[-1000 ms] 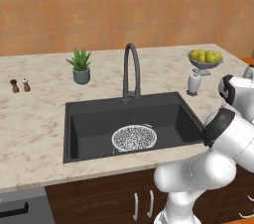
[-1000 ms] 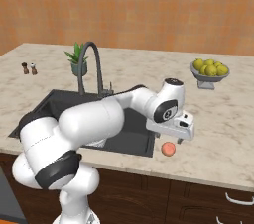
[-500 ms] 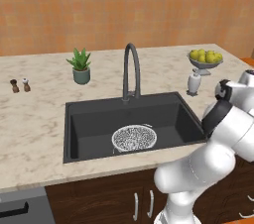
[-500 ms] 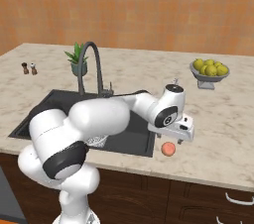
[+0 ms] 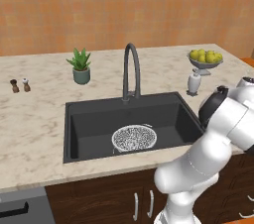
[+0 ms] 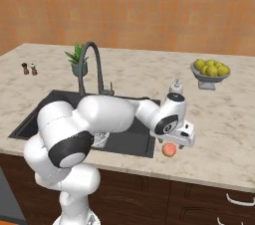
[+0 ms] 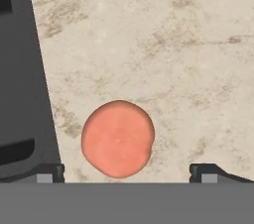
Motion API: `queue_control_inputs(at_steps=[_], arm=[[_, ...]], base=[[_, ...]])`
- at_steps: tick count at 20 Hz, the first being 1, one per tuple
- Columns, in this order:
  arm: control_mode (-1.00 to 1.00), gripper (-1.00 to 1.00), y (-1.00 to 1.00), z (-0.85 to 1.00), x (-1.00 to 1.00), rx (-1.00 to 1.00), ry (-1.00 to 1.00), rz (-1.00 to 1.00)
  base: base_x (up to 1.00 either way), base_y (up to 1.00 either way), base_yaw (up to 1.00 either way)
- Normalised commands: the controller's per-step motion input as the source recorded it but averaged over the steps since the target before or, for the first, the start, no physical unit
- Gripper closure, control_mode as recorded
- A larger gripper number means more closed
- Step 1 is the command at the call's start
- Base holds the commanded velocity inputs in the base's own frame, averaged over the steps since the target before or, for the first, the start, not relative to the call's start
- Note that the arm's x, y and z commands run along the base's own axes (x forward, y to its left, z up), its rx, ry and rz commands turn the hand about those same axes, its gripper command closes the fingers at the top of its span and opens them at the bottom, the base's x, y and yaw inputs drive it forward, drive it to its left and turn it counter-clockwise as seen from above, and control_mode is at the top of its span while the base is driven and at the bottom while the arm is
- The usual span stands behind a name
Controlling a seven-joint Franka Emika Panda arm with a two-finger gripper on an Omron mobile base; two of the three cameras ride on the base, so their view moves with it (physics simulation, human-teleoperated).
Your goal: Put the colander in the sink, put the peach in the colander, and turn on the sink faucet and pour water over the colander.
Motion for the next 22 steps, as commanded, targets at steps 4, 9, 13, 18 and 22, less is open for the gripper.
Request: queue_control_inputs(at_steps=[4,9,13,18,22], arm=[[-1.0,-1.0,0.0,-0.23,0.0,0.0,-0.02,0.0],[-1.0,-1.0,0.0,-0.27,0.0,0.0,-0.01,0.0],[-1.0,-1.0,0.0,-0.19,0.0,0.0,-0.02,0.0],[-1.0,-1.0,0.0,-0.19,0.0,0.0,-0.02,0.0],[-1.0,-1.0,0.0,-0.15,0.0,0.0,-0.01,0.0]], base=[[0.0,0.0,0.0],[0.0,0.0,0.0],[0.0,0.0,0.0],[0.0,0.0,0.0],[0.0,0.0,0.0]])
